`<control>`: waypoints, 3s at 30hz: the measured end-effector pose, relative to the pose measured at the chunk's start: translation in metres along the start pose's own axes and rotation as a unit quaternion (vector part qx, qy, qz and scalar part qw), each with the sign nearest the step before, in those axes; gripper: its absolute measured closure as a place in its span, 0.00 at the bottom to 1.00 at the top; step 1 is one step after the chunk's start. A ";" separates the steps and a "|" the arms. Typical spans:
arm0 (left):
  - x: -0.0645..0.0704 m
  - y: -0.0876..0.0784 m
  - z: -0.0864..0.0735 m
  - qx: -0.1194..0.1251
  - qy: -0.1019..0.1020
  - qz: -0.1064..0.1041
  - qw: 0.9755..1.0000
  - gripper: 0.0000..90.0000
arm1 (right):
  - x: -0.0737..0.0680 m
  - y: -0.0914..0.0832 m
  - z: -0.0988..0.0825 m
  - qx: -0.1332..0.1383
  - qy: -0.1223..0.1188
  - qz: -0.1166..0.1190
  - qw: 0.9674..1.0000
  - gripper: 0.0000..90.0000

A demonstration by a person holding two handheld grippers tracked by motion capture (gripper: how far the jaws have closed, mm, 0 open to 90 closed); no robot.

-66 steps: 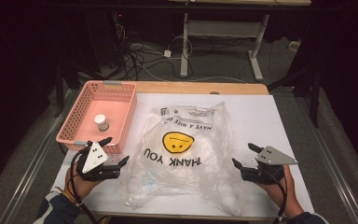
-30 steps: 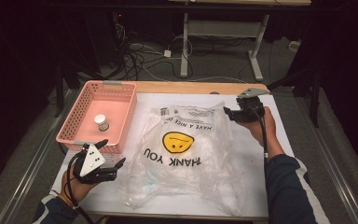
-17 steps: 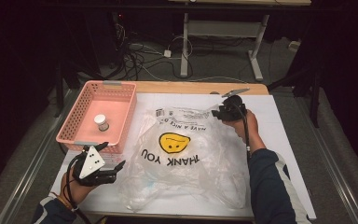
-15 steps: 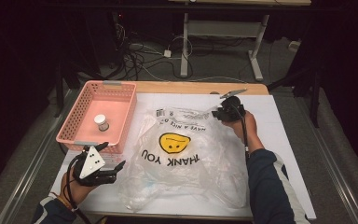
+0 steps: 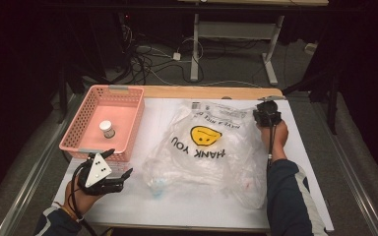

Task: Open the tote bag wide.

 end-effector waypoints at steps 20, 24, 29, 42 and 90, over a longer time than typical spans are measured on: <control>0.009 -0.002 -0.001 -0.002 0.020 0.018 1.000 0.19 | -0.004 -0.068 -0.073 -0.010 -0.047 0.052 0.998 0.95; 0.010 -0.002 -0.002 -0.004 0.019 0.017 1.000 0.19 | -0.015 -0.076 -0.076 -0.009 -0.065 0.064 0.996 0.93; 0.011 -0.002 -0.002 -0.007 0.022 0.017 1.000 0.19 | -0.024 -0.095 -0.068 0.014 -0.090 0.046 0.995 0.63; 0.011 -0.002 -0.003 -0.004 0.022 0.020 1.000 0.19 | -0.095 -0.155 -0.018 0.147 -0.167 0.131 0.966 0.45; 0.005 -0.005 0.011 0.014 0.028 0.028 0.999 0.19 | -0.206 -0.124 0.018 0.122 -0.303 0.191 0.926 1.00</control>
Point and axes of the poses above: each handheld gripper's, and its own axes: y roughly forward along the jaws, z roughly out of its top, x roughly to its right, the point moved 1 cm from there along y, roughly forward along the jaws, and after that the axes turned 13 degrees about -y, right-handed, at the moved point
